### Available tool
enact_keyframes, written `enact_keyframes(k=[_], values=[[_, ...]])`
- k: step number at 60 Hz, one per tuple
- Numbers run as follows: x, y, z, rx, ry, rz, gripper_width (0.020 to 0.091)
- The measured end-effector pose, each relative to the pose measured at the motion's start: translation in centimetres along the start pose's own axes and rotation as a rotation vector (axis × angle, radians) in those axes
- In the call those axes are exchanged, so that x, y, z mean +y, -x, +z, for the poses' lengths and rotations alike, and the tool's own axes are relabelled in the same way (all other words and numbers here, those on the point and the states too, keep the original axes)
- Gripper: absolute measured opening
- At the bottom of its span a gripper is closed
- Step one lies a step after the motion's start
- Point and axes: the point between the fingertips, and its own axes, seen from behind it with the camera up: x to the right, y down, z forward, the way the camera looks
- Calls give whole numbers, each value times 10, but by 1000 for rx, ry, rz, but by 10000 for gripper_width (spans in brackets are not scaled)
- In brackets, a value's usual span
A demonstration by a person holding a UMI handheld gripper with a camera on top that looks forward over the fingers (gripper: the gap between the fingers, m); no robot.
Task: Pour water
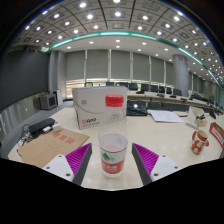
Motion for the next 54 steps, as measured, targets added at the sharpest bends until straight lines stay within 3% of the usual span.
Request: enact_keyframes(k=[10, 20, 24, 40, 54], values=[[2, -8, 27, 52, -31, -21, 562], [0, -6, 29, 34, -39, -3, 463], [-2, -9, 25, 30, -38, 5, 391], [-55, -19, -8, -88, -65, 238, 366], [-134, -90, -34, -282, -110, 798, 365]])
